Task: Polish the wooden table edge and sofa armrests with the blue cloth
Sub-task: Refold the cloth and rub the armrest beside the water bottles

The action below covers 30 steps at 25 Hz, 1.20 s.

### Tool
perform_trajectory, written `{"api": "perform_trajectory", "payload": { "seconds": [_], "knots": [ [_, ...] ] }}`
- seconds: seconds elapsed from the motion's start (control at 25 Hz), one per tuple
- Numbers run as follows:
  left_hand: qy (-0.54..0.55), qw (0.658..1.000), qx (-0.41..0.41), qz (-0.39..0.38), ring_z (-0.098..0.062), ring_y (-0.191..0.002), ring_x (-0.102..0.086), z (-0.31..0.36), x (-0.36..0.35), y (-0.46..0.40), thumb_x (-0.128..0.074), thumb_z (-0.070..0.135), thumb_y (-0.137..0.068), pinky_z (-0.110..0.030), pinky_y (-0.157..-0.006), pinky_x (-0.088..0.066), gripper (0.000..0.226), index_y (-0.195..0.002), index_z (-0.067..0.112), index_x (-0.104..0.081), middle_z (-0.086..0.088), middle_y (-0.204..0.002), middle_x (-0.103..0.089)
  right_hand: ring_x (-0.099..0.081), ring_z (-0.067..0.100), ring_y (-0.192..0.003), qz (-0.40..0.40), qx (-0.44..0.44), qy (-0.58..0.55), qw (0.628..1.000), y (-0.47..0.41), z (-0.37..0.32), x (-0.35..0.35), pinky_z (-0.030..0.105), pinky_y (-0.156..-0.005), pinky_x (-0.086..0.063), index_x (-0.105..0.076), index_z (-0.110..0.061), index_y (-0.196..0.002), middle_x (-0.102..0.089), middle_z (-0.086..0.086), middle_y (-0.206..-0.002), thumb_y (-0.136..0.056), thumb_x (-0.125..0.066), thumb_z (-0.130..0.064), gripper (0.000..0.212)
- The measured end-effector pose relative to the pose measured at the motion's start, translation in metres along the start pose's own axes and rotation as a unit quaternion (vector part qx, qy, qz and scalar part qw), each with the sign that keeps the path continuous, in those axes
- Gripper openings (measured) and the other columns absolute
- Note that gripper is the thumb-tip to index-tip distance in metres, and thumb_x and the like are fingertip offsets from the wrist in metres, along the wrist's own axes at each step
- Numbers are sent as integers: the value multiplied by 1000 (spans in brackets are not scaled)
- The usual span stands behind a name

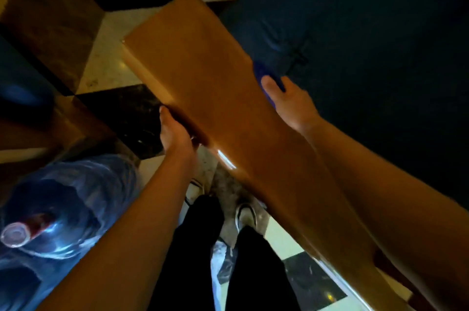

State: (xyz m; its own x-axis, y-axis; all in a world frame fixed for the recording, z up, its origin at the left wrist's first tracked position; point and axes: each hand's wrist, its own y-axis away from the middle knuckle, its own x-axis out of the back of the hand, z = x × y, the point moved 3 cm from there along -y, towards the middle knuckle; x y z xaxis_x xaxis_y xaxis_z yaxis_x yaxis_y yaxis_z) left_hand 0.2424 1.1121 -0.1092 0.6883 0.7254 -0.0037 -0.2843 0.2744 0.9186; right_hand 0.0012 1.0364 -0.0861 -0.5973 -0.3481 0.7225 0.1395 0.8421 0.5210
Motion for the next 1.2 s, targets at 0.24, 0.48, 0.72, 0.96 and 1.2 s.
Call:
{"api": "perform_trajectory", "payload": {
  "seconds": [0.24, 0.48, 0.72, 0.96, 1.2],
  "knots": [
    [-45, 999, 7, 6, -24, -75, -71, -78, 11, 38, -39, 47, -105, -31, -57, -56, 30, -110, 22, -55, -5, -89, -70, -64, 27, -106, 136, -35, 99, 985, 100, 105, 12, 48, -95, -49, -60, -27, -124, -68, 5, -117, -93, -26, -79, 70],
    [-23, 998, 45, -23, -28, -80, -74, -183, 22, 86, -27, 54, -106, -36, -67, -62, 64, -110, 4, -67, -16, -95, -76, -20, 38, -155, 212, -23, 162, 963, 257, 187, -35, 55, -126, -14, -33, -21, -159, -26, 14, -168, -103, -35, -59, 69],
    [-15, 998, 48, -42, -31, -88, -70, -230, 30, 114, -24, 58, -104, -38, -66, -56, 70, -122, 2, -63, -16, -96, -72, -19, 44, -154, 145, 89, 298, 939, 323, 236, -65, 62, -119, -24, -31, -26, -160, -25, 14, -169, -88, -69, -52, 85],
    [20, 998, 44, -42, -27, -69, -66, -163, 32, 88, -28, 65, -101, -37, -71, -53, 72, -96, 4, -67, -12, -78, -73, -26, 43, -153, 111, 372, 344, 855, 226, 112, -80, 57, -122, -24, -41, -41, -153, -20, 3, -170, -100, -50, -31, 55],
    [87, 993, -55, -52, -26, -92, -70, 5, 21, 21, -30, 66, -100, -38, -79, -56, 65, -111, 15, -69, -9, -105, -73, -11, 41, -157, 97, 412, 340, 840, 102, -67, -108, 59, -124, -17, -20, -31, -162, -15, 4, -172, -93, -55, -32, 78]
  ]
}}
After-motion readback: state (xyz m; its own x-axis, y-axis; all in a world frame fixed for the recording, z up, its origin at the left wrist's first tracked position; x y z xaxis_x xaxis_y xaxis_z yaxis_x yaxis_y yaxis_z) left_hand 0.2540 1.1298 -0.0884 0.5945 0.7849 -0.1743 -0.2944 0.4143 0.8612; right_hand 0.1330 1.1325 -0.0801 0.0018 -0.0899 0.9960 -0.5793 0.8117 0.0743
